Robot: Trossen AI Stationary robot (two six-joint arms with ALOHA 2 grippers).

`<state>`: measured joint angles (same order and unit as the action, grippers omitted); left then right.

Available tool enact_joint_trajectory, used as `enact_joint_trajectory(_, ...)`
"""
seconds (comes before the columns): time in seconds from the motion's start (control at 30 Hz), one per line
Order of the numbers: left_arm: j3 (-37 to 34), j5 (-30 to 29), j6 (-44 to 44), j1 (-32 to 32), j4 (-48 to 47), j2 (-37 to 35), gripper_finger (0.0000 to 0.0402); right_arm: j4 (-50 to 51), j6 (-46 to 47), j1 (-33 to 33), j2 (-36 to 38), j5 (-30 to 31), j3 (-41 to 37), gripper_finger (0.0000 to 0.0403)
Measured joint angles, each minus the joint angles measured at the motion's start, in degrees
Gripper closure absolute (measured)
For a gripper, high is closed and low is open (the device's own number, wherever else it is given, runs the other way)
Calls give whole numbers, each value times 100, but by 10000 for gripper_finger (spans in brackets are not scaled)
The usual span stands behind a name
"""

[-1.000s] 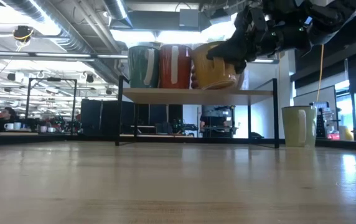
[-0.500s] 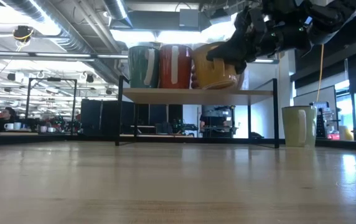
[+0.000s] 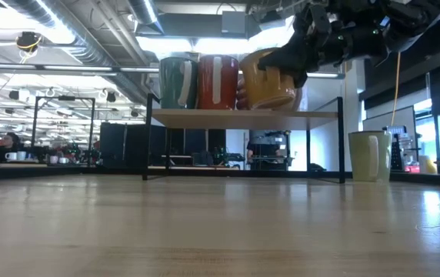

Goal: Place coffee mugs
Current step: Put the yellow mug on the shelf

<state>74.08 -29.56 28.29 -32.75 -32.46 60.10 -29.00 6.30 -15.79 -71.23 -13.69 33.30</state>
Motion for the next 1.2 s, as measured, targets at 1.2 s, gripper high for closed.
enact_joint_trajectory(1.2, 2, -115, 4, 0, 50, 0, 260, -168, -197, -32, -299, 545, 0, 383)
